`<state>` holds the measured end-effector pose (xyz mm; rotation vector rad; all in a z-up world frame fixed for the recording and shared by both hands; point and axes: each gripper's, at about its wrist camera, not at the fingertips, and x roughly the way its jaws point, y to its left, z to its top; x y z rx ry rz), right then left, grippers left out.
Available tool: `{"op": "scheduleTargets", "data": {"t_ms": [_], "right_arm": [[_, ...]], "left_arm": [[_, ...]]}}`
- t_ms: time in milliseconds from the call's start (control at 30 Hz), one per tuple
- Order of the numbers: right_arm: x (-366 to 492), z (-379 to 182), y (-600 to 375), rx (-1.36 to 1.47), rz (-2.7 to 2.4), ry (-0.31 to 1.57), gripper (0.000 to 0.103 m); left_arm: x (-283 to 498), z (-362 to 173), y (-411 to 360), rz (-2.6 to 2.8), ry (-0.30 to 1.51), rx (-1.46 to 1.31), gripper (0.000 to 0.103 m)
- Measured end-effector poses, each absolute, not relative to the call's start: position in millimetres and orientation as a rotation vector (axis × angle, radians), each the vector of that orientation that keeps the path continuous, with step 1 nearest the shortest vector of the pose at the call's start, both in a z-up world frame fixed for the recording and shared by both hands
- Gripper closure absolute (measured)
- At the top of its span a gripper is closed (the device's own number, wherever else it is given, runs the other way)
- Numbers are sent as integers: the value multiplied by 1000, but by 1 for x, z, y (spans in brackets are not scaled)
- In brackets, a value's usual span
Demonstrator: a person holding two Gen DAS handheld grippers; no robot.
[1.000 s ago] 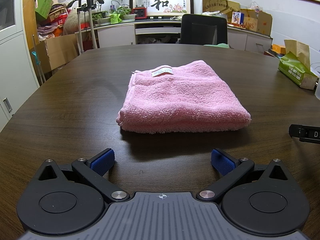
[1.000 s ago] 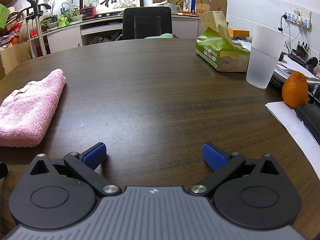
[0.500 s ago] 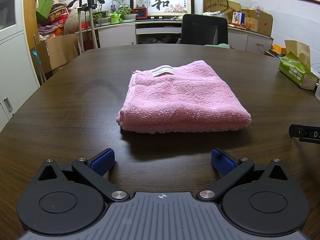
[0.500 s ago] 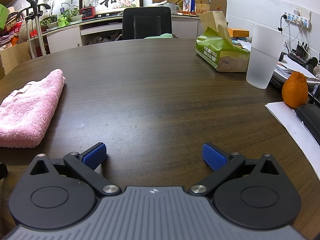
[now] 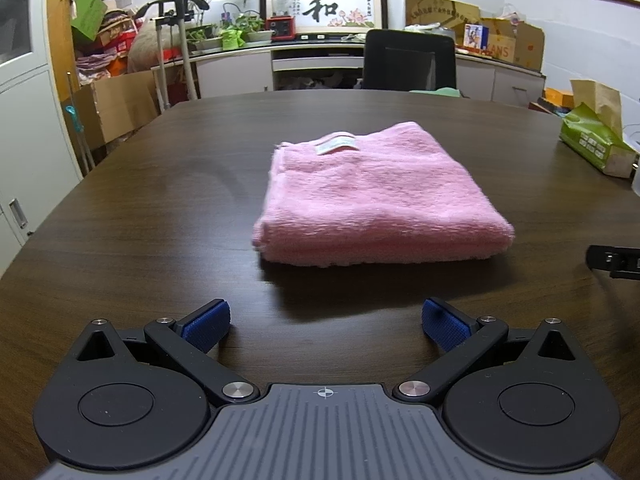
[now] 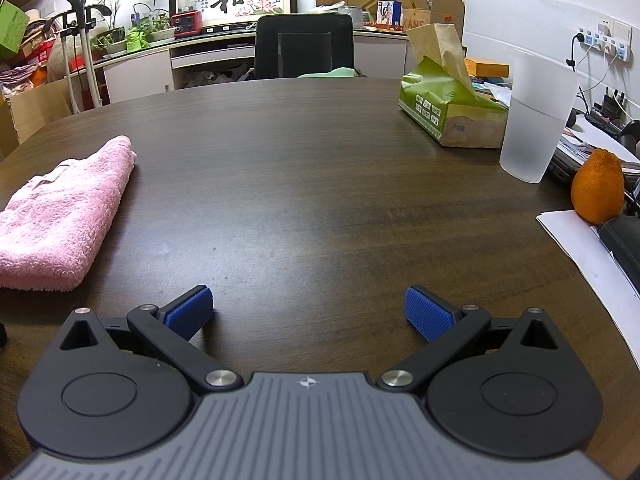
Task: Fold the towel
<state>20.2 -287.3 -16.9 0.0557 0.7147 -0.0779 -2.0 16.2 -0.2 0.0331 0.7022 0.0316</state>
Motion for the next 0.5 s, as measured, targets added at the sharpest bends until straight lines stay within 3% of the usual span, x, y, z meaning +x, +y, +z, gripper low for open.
{"op": "scheduleTargets", "data": {"t_ms": [500], "right_arm": [[21, -17, -286, 53, -79, 713, 0]], "left_arm": [[26, 8, 112, 203, 720, -7, 0]]}}
